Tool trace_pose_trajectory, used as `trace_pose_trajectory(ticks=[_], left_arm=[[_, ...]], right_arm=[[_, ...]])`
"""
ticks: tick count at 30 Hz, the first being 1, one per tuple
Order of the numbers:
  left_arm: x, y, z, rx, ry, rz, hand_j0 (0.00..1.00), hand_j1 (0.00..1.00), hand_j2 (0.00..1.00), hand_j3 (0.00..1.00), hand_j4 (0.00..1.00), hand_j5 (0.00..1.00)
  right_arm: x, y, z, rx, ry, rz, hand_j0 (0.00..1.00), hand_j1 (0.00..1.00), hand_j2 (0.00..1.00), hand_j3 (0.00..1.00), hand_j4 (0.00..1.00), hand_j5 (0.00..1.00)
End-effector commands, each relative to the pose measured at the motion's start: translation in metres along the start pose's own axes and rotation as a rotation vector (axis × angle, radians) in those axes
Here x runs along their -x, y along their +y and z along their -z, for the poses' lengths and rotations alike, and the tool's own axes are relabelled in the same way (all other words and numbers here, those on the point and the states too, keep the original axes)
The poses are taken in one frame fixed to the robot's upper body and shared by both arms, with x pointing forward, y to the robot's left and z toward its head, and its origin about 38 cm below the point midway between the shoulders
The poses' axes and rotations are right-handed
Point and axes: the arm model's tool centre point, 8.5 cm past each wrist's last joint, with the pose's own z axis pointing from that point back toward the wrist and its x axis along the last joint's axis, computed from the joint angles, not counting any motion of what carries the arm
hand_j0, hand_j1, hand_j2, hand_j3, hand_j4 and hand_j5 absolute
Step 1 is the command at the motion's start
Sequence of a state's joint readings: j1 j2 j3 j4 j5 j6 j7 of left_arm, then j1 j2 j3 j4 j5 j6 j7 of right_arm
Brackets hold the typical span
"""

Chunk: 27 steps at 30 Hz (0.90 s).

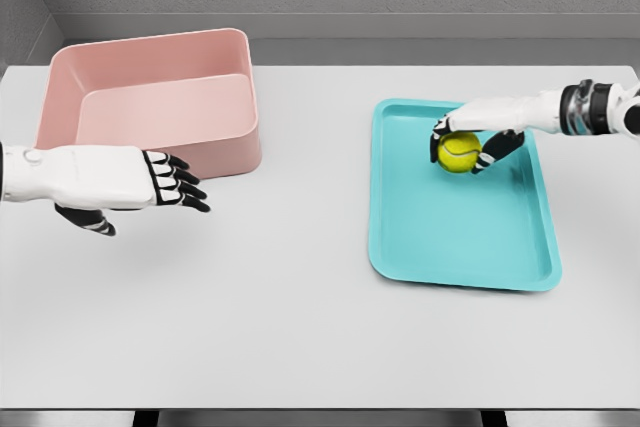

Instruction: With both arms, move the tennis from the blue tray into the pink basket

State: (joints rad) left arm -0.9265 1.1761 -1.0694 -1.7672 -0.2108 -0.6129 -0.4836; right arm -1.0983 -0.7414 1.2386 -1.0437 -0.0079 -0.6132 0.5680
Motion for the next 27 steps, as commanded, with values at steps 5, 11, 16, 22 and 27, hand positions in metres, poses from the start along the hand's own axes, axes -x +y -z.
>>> trace_pose_trajectory(ticks=[5, 11, 16, 22, 27], left_arm=[[0.001, 0.001, -0.003, -0.004, 0.007, -0.003, 1.00, 1.00, 1.00, 1.00, 1.00, 1.00], [0.001, 0.002, -0.003, -0.006, 0.008, -0.001, 1.00, 1.00, 1.00, 1.00, 1.00, 1.00], [0.001, 0.002, -0.003, -0.006, 0.008, -0.001, 1.00, 1.00, 1.00, 1.00, 1.00, 1.00], [0.002, 0.002, -0.004, -0.006, 0.010, -0.001, 1.00, 1.00, 1.00, 1.00, 1.00, 1.00], [0.002, 0.002, -0.007, -0.004, 0.018, -0.001, 1.00, 1.00, 1.00, 1.00, 1.00, 1.00]], right_arm=[[-0.023, -0.013, 0.007, 0.019, -0.068, -0.043, 0.53, 0.53, 0.53, 0.53, 0.53, 0.53], [-0.045, -0.021, 0.014, 0.027, -0.130, -0.084, 0.53, 0.53, 0.53, 0.53, 0.53, 0.53], [-0.073, -0.032, 0.024, 0.036, -0.204, -0.135, 0.53, 0.53, 0.53, 0.53, 0.53, 0.53], [-0.107, -0.039, 0.049, 0.031, -0.304, -0.177, 0.53, 0.53, 0.53, 0.53, 0.53, 0.53], [-0.132, -0.042, 0.077, 0.024, -0.376, -0.189, 0.53, 0.53, 0.53, 0.53, 0.53, 0.53]])
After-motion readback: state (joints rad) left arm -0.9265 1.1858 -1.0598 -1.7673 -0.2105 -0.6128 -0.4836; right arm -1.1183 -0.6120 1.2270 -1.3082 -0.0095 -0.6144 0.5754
